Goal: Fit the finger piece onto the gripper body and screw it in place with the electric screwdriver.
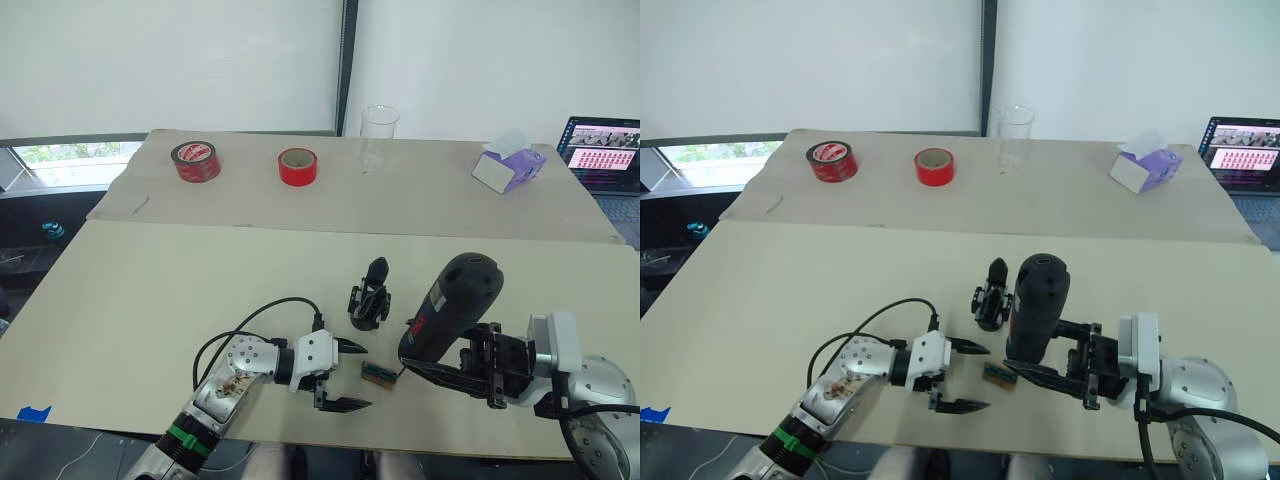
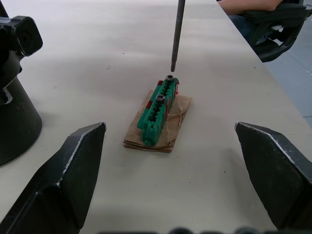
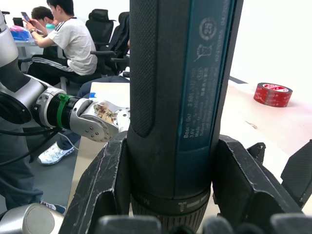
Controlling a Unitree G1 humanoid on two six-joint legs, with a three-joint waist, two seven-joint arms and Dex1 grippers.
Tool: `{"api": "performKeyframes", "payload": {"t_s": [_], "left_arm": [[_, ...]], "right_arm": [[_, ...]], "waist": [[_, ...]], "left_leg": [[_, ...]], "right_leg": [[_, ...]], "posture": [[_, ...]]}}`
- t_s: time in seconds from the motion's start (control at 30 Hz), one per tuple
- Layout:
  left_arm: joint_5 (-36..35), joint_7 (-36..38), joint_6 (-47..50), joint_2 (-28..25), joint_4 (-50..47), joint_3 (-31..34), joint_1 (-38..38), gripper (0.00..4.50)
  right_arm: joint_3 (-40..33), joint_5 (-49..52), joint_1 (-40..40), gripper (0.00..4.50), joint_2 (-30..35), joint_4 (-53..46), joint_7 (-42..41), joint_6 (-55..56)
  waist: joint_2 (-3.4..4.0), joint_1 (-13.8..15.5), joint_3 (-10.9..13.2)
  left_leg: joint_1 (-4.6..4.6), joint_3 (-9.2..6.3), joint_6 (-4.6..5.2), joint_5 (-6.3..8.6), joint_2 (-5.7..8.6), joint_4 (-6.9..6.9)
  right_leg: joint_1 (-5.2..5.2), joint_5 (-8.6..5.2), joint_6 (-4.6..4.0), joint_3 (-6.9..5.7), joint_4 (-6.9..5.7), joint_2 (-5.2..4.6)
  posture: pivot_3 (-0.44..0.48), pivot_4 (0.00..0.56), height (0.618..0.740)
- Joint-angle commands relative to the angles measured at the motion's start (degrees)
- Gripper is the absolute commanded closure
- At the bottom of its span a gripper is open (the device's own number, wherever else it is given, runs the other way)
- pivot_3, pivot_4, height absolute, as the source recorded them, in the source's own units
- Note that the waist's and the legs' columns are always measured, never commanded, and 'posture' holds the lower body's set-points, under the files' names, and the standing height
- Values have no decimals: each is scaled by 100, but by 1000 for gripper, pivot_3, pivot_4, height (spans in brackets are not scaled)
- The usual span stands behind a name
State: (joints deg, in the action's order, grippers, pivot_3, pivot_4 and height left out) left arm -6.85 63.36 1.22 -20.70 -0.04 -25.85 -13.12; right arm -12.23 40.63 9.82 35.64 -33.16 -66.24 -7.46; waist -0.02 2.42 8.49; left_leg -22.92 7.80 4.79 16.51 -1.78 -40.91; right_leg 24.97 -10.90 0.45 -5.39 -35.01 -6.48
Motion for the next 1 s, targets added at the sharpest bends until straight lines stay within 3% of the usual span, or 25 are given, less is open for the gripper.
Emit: {"api": "performKeyframes", "payload": {"t_s": [0.03,1.0], "left_arm": [[109,-22,18,39,187,-175,51,0],[120,-57,21,4,159,-170,132,0]], "right_arm": [[-116,148,-101,2588,-4,-156,-21,220],[45,-8,-221,2588,-50,-149,74,192]], "waist": [[0,1,0],[1,2,-1]], "left_leg": [[0,0,0,0,0,0],[3,0,1,0,0,0]], "right_leg": [[0,0,0,0,0,0],[-3,-1,0,0,0,-2]], "posture": [[0,150,740],[0,150,740]]}}
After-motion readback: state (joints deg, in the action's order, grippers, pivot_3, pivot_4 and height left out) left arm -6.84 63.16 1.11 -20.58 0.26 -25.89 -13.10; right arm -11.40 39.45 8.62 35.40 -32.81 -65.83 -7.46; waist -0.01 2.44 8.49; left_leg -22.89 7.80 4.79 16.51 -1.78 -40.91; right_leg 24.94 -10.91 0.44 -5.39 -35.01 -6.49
